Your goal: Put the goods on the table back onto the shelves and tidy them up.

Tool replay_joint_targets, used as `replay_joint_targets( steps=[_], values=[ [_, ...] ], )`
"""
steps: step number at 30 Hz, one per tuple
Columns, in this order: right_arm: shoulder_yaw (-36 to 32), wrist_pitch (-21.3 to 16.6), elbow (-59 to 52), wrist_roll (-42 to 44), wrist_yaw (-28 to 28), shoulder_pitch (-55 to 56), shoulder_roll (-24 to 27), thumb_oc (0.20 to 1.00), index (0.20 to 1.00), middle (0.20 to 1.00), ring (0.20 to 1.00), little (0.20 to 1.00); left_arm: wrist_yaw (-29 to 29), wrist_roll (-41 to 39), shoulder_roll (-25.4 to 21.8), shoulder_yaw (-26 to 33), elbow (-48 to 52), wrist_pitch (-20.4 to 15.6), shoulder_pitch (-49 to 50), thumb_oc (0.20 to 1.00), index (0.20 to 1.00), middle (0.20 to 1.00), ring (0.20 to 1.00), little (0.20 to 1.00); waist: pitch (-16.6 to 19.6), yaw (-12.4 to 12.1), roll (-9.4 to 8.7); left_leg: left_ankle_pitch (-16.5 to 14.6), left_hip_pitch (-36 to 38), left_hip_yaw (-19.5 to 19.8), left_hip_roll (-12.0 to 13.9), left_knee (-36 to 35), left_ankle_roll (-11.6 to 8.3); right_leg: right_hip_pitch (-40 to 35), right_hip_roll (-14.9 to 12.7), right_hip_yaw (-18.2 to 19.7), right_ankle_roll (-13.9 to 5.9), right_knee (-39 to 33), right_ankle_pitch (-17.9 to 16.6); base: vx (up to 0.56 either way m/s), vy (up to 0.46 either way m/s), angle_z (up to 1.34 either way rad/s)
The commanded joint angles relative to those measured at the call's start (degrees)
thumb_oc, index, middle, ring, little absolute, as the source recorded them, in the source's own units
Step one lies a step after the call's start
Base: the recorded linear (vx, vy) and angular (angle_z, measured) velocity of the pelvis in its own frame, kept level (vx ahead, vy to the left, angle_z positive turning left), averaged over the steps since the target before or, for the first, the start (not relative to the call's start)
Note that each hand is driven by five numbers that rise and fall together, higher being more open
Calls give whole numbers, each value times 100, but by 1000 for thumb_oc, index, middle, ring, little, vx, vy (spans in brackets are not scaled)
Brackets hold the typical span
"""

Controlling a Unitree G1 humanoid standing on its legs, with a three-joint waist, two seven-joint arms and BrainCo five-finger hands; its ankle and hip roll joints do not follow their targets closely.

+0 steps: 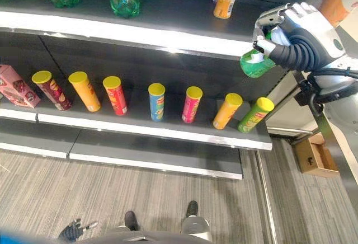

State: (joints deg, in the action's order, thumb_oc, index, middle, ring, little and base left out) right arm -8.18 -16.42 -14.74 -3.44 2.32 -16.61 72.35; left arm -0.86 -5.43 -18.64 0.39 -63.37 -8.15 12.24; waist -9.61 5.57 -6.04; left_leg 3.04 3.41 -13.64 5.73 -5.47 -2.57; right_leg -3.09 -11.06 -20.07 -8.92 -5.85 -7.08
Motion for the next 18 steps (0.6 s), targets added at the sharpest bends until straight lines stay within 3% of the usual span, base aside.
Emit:
replay_joint_targets(
  steps=[1,6,9,18],
  values=[
    [286,32,401,276,213,-636,119,200,200,200,200,200,12,-23,-236,2,-13,-33,-243,1000,1000,1000,1000,1000,230,-329,-183,-428,298,-176,506,134,-602,-57,-194,-176,-213,172,238,7,-112,15],
    [786,115,911,195,330,-1195,107,200,200,200,200,200,5,-71,-244,-39,-25,7,-213,1000,1000,1000,1000,1000,256,-438,-131,-364,239,-147,624,178,-675,-142,-124,-315,-136,135,331,8,-93,17],
    [1545,163,1489,258,350,-2027,62,200,200,200,200,200,34,-122,-309,-106,-44,17,-206,1000,1000,1000,1000,1000,278,-573,-65,-344,292,-173,724,197,-747,-260,-22,-386,-65,110,447,19,-76,6],
    [3350,201,2971,507,146,-3737,-212,200,200,200,200,200,113,-149,-401,-186,-218,19,-247,1000,1000,1000,1000,1000,366,-664,42,-280,366,-196,815,176,-816,-374,74,-472,21,86,550,10,-27,0]
  ],
)
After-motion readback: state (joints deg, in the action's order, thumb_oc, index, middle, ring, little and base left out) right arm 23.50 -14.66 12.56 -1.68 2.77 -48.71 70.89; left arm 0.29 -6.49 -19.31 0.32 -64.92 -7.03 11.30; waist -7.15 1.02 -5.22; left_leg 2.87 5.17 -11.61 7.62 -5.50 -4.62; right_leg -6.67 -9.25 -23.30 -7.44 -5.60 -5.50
